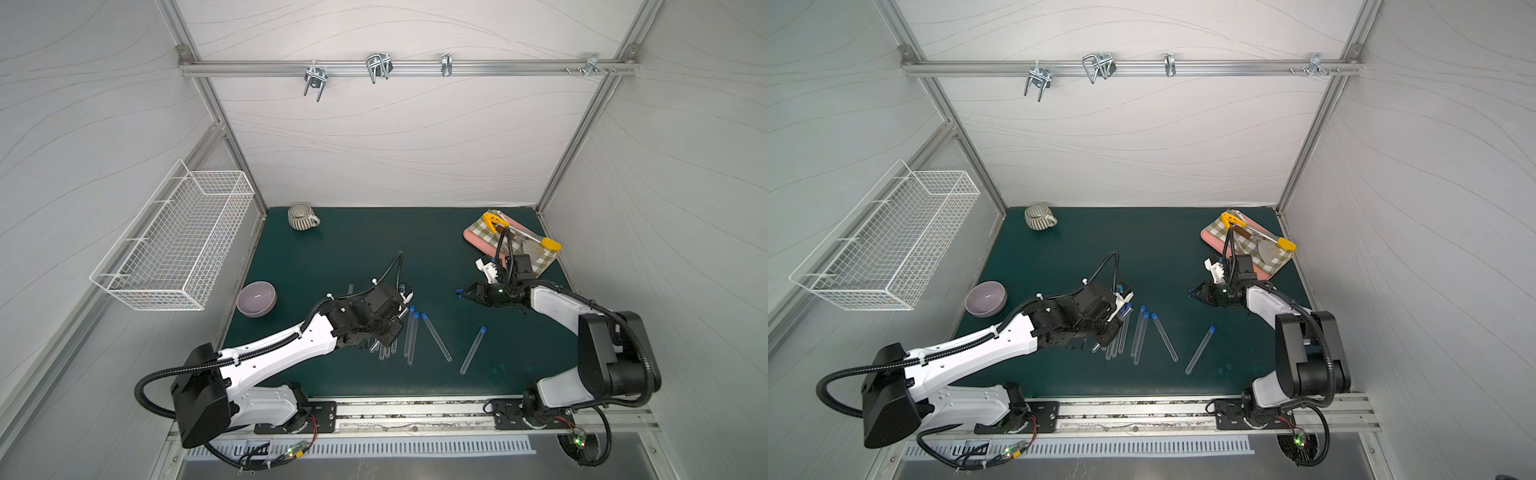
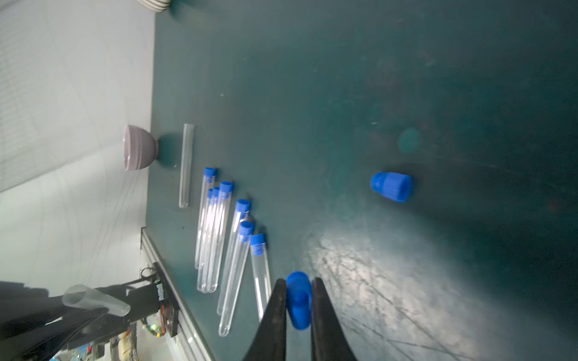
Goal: Remove stoppers from test tubes
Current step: Place the stopper at the center of the board, then place the test tube at the center of the board.
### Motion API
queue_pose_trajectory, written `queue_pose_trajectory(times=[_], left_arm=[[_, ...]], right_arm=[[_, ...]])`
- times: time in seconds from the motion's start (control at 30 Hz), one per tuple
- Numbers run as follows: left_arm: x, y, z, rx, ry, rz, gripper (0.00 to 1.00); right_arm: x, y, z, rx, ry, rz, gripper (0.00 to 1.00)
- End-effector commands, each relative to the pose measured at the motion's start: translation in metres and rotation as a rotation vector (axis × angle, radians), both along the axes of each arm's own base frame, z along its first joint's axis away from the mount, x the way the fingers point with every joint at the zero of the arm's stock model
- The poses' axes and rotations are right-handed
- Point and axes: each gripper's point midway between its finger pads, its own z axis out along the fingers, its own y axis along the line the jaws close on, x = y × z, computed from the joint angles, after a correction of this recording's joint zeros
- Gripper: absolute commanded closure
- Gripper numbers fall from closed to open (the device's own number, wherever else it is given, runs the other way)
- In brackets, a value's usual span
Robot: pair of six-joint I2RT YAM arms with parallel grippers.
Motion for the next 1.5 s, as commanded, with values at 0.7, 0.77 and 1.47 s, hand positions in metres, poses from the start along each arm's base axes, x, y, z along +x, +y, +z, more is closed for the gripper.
queue_pose_trajectory(times=[0.7, 0.77, 1.47], left_arm=[[0.037, 0.033, 0.003, 0.012, 0.008, 0.230, 1.00], [0.038, 0.035, 0.001, 0.014, 0.012, 0.240, 1.00], [0.065, 0.059, -0.031, 0.014, 0.098, 0.408, 1.00]], right_arm=[[0.028, -0.028, -0.037, -0.049, 0.129, -0.084, 0.79], [0.028, -0.029, -0.039, -0.042, 0.141, -0.088, 0.78], [0.018, -0.013, -0.009, -0.182, -0.011, -0.009, 0.46]])
